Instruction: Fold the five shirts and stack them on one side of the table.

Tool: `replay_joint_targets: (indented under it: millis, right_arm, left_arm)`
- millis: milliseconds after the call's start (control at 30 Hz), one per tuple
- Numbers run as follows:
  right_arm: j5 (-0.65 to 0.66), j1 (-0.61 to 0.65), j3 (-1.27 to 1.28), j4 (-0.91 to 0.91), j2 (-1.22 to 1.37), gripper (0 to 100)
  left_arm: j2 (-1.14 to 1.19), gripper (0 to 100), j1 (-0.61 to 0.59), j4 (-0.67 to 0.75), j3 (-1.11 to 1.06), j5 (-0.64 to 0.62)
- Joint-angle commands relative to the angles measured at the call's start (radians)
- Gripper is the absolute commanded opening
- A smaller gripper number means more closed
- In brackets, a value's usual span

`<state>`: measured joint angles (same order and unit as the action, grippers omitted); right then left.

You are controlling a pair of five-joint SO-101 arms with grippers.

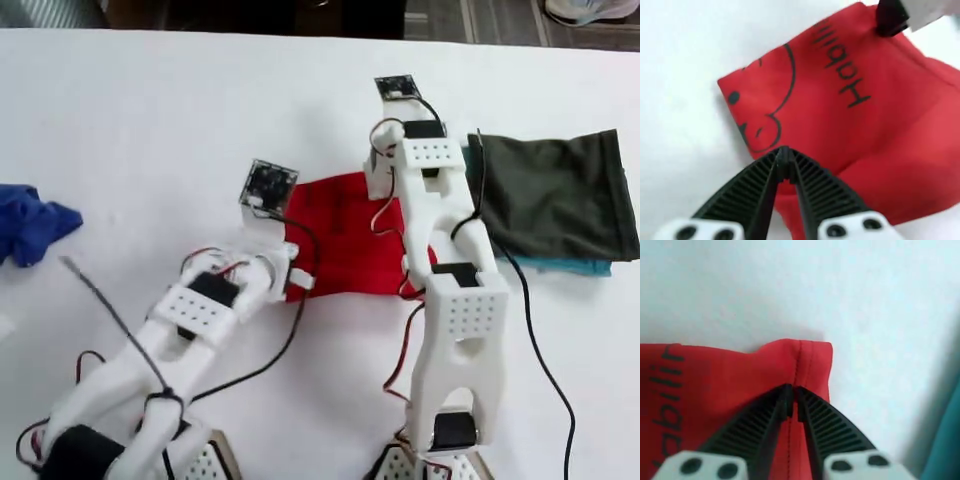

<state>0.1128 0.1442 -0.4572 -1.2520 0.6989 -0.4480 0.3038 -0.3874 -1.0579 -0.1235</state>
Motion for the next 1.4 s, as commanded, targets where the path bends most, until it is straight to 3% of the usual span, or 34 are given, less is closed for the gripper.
replay_joint_targets:
  millis: [0,133,333,700,967,1100,1267,1367]
  right_arm:
    - [-0.008,-0.001,-0.002,0.005,-0.01,2.3]
    - [-0.008,0.002,-0.008,0.012,-0.01,2.3]
    - [-0.006,-0.001,-0.003,0.035,-0.008,2.3]
    - [0.002,-0.002,-0.012,0.053,0.018,2.3]
    - [-0.008,-0.094,-0.157,-0.045,0.056,2.3]
    - [0.0,-0.134,-0.178,-0.082,-0.016,2.3]
    - [0.0,-0.113,-0.175,-0.206,-0.119,2.3]
    - [0.003,-0.102,-0.14,-0.263,-0.189,2.3]
  left_arm:
    - [0.089,3,0.011,0.066,0.01,-0.008]
    - [0.206,3,0.014,0.126,0.012,-0.009]
    - [0.201,3,0.021,0.087,0.028,-0.006]
    - [0.198,3,0.041,-0.126,0.128,-0.002]
    - [0.198,3,-0.115,-0.167,0.369,-0.002]
    - [0.21,3,-0.19,-0.132,0.449,-0.006]
    - [0.276,3,-0.169,0.003,0.469,-0.009]
    - [0.422,3,-0.167,0.005,0.538,-0.009]
